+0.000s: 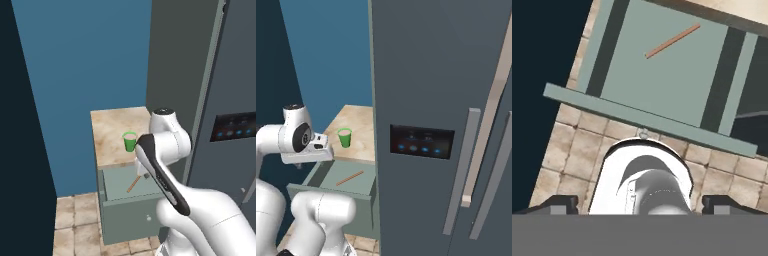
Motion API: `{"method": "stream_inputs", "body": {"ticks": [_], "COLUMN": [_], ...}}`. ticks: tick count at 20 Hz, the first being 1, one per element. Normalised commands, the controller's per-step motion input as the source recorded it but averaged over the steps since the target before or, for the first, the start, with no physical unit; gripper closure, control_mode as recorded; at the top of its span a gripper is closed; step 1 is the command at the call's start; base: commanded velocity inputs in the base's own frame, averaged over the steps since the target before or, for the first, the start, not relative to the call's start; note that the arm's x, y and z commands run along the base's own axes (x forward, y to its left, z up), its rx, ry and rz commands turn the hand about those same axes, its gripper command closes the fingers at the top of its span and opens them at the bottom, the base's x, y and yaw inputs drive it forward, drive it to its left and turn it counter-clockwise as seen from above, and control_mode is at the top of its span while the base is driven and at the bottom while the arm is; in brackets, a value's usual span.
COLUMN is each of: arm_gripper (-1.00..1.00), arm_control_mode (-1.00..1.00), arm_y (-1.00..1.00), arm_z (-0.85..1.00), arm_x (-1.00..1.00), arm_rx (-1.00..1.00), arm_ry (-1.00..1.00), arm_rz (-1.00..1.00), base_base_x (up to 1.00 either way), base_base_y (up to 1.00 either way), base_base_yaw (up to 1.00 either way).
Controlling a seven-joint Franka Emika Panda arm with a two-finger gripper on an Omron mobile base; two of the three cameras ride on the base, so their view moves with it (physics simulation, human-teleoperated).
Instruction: Pick up the straw from the left drawer and put it inside the smoothie cup.
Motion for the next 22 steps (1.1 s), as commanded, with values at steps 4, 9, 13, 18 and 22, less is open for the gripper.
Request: {"method": "stream_inputs", "body": {"ticks": [4,9,13,18,22], "arm_gripper": [-1.00,-1.00,-1.00,-1.00,-1.00], "arm_control_mode": [-1.00,-1.00,-1.00,-1.00,-1.00], "arm_y": [0.01,0.04,0.02,0.03,0.00], "arm_z": [-0.53,-0.56,-0.56,-0.61,-0.46], "arm_x": [0.43,0.48,0.48,0.25,0.16], "arm_rx": [0.00,0.00,0.00,0.00,0.03], "arm_ry": [0.19,0.17,0.15,0.09,0.01], "arm_rz": [0.07,0.05,0.00,0.00,0.00], "base_base_x": [0.00,0.00,0.00,0.00,0.00], "base_base_y": [0.00,0.00,0.00,0.00,0.00], "base_base_yaw": [0.00,0.00,0.00,0.00,0.00]}}
